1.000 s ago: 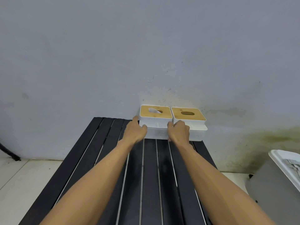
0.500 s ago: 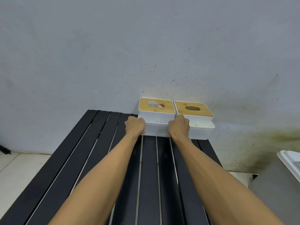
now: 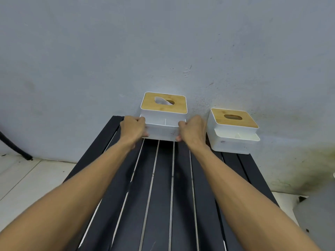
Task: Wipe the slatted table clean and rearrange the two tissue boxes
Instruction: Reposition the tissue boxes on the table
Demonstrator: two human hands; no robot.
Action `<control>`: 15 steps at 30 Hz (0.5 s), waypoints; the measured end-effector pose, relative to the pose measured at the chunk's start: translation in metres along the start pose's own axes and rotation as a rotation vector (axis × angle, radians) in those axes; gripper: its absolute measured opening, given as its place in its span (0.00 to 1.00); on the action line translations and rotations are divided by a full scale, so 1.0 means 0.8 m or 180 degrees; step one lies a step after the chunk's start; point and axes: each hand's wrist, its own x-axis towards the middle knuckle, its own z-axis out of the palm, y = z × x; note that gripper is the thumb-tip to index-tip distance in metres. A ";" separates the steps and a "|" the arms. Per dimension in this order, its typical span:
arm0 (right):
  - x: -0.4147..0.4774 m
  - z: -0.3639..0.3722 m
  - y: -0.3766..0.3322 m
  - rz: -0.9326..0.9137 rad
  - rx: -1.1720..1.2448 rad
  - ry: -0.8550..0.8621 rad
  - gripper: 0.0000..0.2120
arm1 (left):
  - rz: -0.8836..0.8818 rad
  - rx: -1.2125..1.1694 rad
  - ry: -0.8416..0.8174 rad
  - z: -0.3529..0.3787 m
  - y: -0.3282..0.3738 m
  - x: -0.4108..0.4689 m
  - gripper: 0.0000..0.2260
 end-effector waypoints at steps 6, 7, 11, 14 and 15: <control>-0.010 0.037 -0.026 -0.0020 -0.0099 -0.0107 0.12 | -0.0579 -0.0227 -0.0241 -0.043 -0.010 0.031 0.08; -0.011 0.041 -0.026 0.0008 -0.0136 -0.0126 0.12 | -0.0641 -0.0239 -0.0300 -0.045 -0.012 0.034 0.06; -0.013 0.056 -0.025 0.0029 -0.0198 -0.0173 0.08 | -0.0764 -0.0295 -0.0363 -0.050 -0.024 0.044 0.06; -0.010 0.062 -0.025 0.0007 -0.0197 -0.0179 0.11 | -0.0788 -0.0331 -0.0382 -0.049 -0.030 0.052 0.07; -0.010 0.063 -0.025 0.0002 -0.0210 -0.0176 0.12 | -0.0805 -0.0337 -0.0390 -0.048 -0.033 0.054 0.07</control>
